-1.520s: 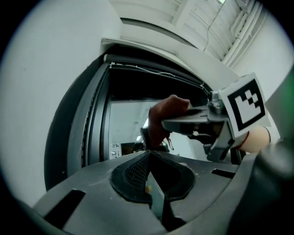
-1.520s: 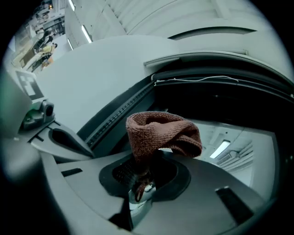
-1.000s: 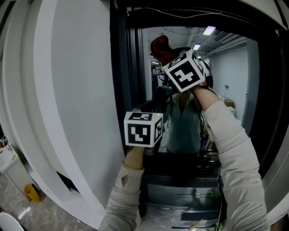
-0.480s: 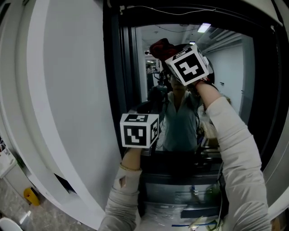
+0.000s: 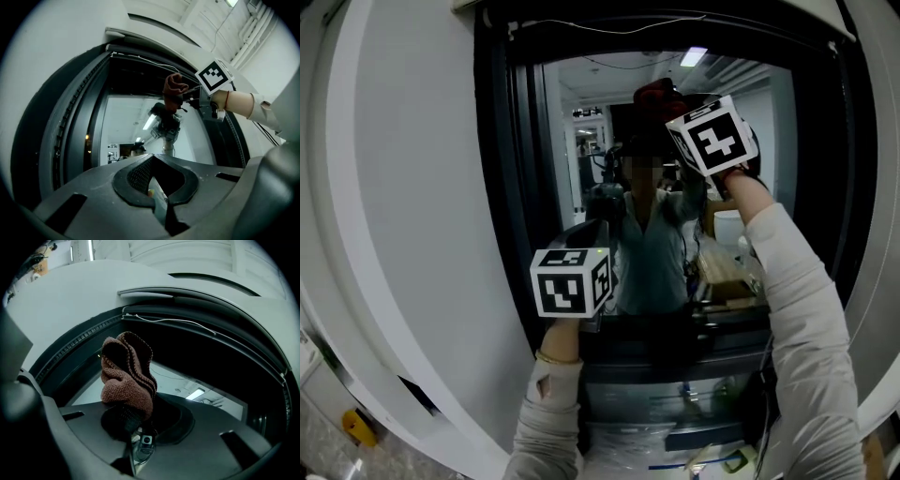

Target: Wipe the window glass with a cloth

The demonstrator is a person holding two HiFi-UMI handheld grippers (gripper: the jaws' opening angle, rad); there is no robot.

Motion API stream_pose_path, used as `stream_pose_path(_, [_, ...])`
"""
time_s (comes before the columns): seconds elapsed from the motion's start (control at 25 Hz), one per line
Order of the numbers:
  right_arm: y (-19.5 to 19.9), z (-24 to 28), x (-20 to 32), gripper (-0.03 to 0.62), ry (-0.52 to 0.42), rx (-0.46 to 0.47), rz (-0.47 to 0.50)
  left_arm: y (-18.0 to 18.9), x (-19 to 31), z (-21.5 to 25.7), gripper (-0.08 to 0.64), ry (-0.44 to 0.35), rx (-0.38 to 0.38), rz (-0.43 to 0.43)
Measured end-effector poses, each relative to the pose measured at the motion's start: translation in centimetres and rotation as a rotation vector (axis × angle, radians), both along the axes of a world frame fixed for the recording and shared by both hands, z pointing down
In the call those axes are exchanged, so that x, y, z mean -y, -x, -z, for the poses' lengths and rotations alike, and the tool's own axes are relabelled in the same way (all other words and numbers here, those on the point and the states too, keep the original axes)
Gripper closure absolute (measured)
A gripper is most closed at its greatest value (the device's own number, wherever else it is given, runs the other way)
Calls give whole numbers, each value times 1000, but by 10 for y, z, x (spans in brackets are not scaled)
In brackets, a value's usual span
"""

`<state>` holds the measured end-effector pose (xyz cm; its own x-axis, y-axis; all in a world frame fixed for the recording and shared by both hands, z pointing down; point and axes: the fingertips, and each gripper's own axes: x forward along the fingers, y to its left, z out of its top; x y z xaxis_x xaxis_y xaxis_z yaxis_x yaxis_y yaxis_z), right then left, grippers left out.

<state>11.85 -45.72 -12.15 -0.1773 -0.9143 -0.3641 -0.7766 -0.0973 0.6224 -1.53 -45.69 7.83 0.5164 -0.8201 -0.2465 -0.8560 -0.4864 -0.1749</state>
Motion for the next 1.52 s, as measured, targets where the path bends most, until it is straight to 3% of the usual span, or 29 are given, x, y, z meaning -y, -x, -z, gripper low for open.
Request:
stream_pose_path(0.64, [-203,-2,-37,549,-10,165,-267,-97,-5,-6,557,4,11,-123])
stream_pose_path(0.92, [-258,-11,-45,549,-5,220,-350,-125,-4,-13,557,14,28,-162])
stream_pose_path(1.2, [-259,-14,-49,549,-16,229,-367,-125,-3,-17,557,22,31,-163])
stream_pose_path(1.52, [-182,-21,-76,549,-52,150,-183,-89,-11,-30,557,27,26,-116])
